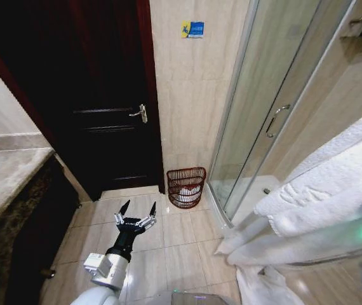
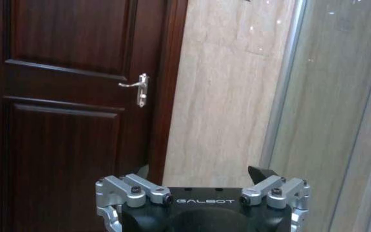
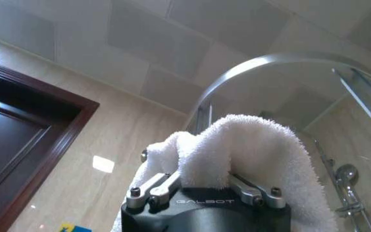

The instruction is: Discard the used towel into the hamper.

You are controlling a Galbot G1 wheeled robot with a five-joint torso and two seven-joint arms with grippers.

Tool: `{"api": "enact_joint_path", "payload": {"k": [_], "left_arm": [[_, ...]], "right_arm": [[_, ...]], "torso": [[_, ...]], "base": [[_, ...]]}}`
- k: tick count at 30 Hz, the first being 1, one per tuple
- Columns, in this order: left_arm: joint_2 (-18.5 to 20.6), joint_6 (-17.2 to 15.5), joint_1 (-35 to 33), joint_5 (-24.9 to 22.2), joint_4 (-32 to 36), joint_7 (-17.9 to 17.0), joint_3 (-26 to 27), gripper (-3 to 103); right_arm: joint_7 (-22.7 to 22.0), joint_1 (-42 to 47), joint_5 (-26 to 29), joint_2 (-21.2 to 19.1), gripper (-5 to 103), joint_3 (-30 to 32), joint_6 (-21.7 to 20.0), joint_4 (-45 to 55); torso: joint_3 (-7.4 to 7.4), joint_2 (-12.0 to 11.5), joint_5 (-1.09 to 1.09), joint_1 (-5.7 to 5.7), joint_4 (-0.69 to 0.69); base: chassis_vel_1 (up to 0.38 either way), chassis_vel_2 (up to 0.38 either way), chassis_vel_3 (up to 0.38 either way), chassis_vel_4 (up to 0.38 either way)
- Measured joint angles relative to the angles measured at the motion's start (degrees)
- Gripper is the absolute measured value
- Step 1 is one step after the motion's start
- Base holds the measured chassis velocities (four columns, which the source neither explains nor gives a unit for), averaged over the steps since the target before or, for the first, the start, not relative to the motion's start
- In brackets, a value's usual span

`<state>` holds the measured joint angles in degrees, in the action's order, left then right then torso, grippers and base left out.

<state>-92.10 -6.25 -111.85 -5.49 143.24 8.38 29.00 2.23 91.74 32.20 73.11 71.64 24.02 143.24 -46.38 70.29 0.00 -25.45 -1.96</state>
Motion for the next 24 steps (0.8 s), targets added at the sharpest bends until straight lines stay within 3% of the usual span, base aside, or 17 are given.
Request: {"api": "enact_joint_path", "payload": {"k": [14, 24], "left_arm": [[0.02, 0.0, 0.0, 0.0, 0.0, -0.01, 0.02, 100], [-0.01, 0.0, 0.0, 0.0, 0.0, -0.01, -0.01, 100]], "right_arm": [[0.04, -0.37, -0.77, -0.1, 11, -2.45, 0.13, 0.0], [0.61, -0.83, -1.23, -0.55, 11, -3.47, 1.54, 0.01]], "torso": [[0.0, 0.0, -0.04, -0.01, -0.02], [-0.01, 0.0, 0.03, 0.0, -0.01]], "base": [[0.203, 0.21, -0.21, -0.201], [0.008, 0.001, 0.005, -0.018]]}}
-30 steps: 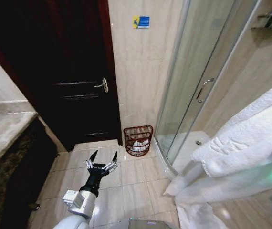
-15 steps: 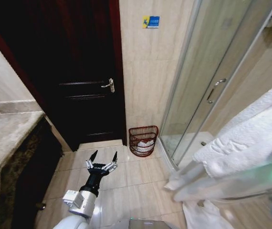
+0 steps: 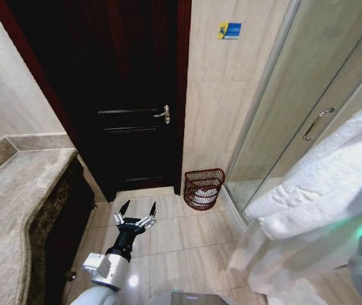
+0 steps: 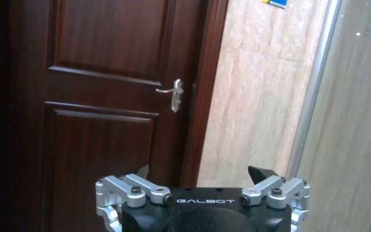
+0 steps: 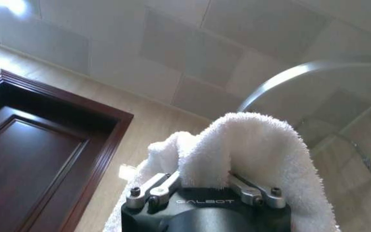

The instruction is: Discard the used towel into the hamper.

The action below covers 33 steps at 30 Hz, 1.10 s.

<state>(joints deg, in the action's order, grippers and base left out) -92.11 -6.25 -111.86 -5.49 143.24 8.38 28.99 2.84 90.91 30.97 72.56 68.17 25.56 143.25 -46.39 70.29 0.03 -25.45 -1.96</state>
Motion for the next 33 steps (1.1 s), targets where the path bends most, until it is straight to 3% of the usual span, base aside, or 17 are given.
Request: {"api": "enact_joint_path", "payload": {"k": [23, 33], "left_arm": [[0.01, 0.0, 0.0, 0.0, 0.0, 0.0, 0.01, 100], [0.01, 0.0, 0.0, 0.0, 0.0, 0.01, 0.01, 100]], "right_arm": [[0.73, -0.66, 0.79, -1.88, 11, -0.67, 3.32, 0.0], [0.5, -2.31, 3.47, -4.01, 11, 0.47, -0.12, 0.0]], "torso": [[0.0, 0.0, -0.03, 0.0, -0.02], [0.0, 0.0, -0.03, 0.0, -0.01]], "base": [[0.041, 0.046, 0.046, 0.051], [0.004, 0.006, 0.004, 0.004]]}}
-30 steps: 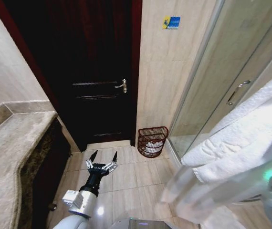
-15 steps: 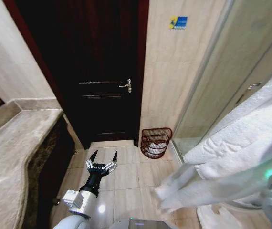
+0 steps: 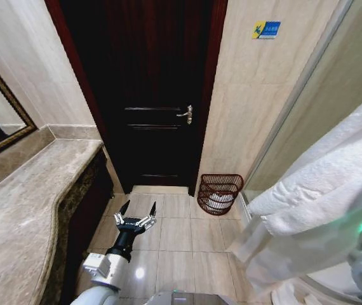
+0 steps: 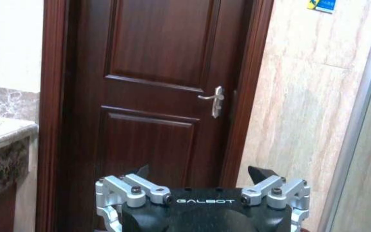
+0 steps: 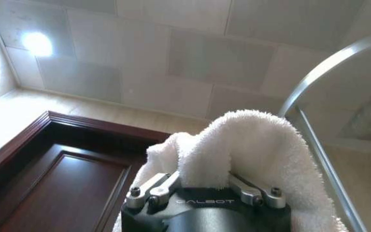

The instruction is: Discard the used towel into the hamper.

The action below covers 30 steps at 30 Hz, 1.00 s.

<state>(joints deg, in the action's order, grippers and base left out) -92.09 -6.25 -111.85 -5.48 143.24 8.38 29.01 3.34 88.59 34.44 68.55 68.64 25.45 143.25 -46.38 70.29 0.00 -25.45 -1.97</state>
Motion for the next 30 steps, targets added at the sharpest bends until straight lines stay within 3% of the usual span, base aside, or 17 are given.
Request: {"api": "enact_joint_path", "payload": {"k": [16, 30], "left_arm": [[0.0, 0.0, 0.0, 0.0, 0.0, 0.0, 0.0, 100], [0.0, 0.0, 0.0, 0.0, 0.0, 0.0, 0.0, 100]], "right_arm": [[0.64, -2.69, 1.61, -3.65, 11, -2.51, -2.87, 0.0], [1.46, -5.48, 3.64, -6.31, 11, -2.7, -4.21, -0.02]], "torso": [[0.01, 0.01, -0.01, 0.01, 0.01], [-0.02, -0.02, 0.0, -0.04, 0.0]], "base": [[-0.014, 0.012, 0.01, -0.014], [-0.134, 0.145, 0.143, -0.136]]}}
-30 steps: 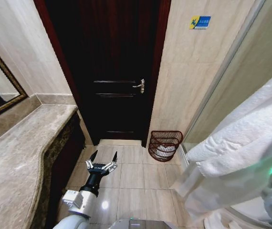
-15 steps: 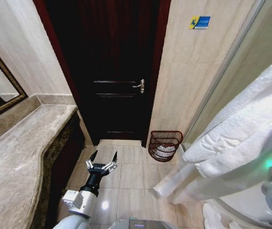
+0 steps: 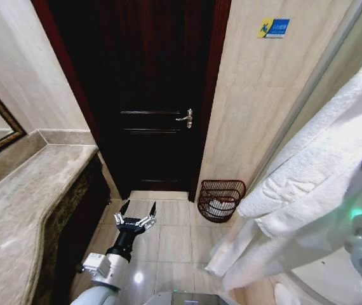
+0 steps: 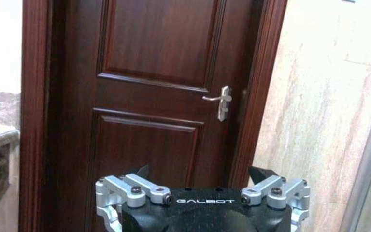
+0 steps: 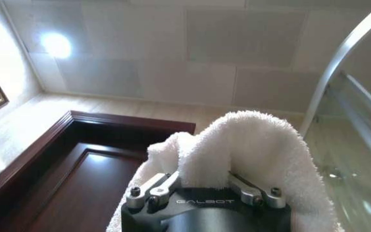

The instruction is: Discard the used towel into the hamper.

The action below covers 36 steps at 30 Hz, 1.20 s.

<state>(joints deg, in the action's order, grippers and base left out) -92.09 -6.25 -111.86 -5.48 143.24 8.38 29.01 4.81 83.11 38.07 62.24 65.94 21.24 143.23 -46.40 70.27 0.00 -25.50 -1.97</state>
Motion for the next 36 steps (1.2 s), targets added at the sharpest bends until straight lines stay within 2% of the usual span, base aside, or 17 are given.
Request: {"api": "enact_joint_path", "payload": {"k": [14, 24, 27, 36], "left_arm": [[0.0, 0.0, -0.01, 0.0, 0.0, 0.0, 0.0, 100], [0.0, 0.0, 0.0, 0.0, 0.0, 0.0, 0.0, 100], [0.0, 0.0, 0.01, 0.0, 0.0, 0.0, 0.0, 100], [-0.01, 0.0, 0.0, 0.0, 0.0, 0.0, 0.0, 100]], "right_arm": [[0.74, -4.46, 2.74, -4.18, 11, 0.97, -1.77, 0.03], [1.27, -7.28, 4.27, -6.5, 11, 1.73, -2.75, 0.02], [1.04, -9.53, 5.62, -9.12, 11, 2.3, -3.16, -0.62], [1.67, -15.78, 7.37, -13.52, 11, 1.82, -3.33, -5.09]], "torso": [[0.03, 0.03, 0.0, 0.08, 0.01], [0.01, 0.02, 0.02, 0.03, 0.0], [0.0, 0.0, 0.01, 0.0, 0.0], [0.02, 0.0, 0.0, 0.06, -0.01]], "base": [[-0.075, 0.075, 0.081, -0.072], [-0.214, 0.197, 0.204, -0.215], [-0.21, 0.231, 0.19, -0.194], [-0.076, 0.086, 0.045, -0.047]]}}
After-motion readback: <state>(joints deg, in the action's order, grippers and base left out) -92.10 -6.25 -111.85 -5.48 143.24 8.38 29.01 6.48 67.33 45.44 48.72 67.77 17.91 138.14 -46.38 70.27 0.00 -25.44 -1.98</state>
